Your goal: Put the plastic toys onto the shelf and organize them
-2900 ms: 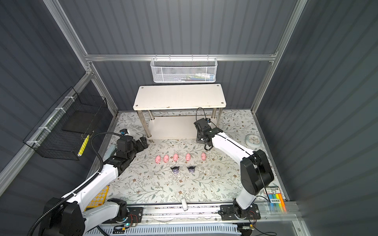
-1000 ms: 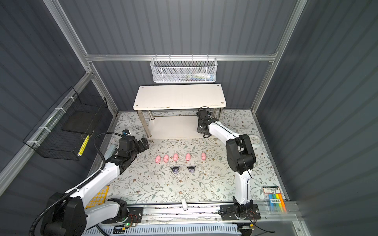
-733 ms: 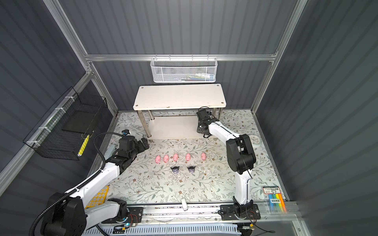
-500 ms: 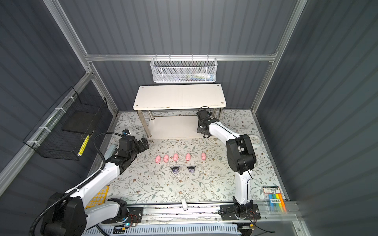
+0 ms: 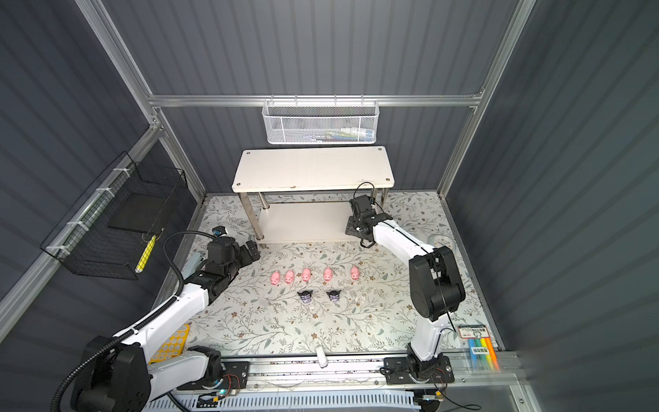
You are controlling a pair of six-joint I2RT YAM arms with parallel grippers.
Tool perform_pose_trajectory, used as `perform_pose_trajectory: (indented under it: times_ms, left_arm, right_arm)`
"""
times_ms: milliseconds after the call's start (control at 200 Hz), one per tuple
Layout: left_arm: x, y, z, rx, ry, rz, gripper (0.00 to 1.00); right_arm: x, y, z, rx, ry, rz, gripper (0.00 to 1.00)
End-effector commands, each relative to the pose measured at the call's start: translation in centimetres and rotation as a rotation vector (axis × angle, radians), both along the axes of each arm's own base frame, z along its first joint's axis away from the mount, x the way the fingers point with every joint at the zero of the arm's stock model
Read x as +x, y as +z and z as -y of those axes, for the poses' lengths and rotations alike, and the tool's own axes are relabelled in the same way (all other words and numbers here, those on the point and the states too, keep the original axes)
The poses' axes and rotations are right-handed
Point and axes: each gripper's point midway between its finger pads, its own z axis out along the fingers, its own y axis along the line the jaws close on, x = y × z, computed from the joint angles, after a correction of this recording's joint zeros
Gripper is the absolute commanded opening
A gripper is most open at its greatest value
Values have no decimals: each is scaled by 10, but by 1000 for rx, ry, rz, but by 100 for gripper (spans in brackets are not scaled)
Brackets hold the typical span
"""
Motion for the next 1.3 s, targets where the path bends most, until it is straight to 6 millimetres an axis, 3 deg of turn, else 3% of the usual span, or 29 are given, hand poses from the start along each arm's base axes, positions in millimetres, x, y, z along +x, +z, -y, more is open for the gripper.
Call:
perform_pose_trajectory:
  times_ms: [0, 410, 680, 940, 1296]
  left_arm:
    - [0, 0, -1, 6, 6, 2, 100]
    - [-3, 3, -2, 7, 9, 8, 100]
    - [-3, 5, -2, 4, 7, 10, 100]
    - [-3, 6, -3, 10, 8, 13, 100]
    - [-1, 2, -2, 10, 7, 4, 100]
  right_arm:
    - [-6, -1, 0, 10, 19, 1, 74]
    - [-4, 6, -4, 38, 40, 51, 76]
    - [15, 15, -12, 20, 80, 79, 76]
    - [31, 12, -18, -3, 92, 66, 76]
    - [27, 4, -25, 30, 99, 49, 76]
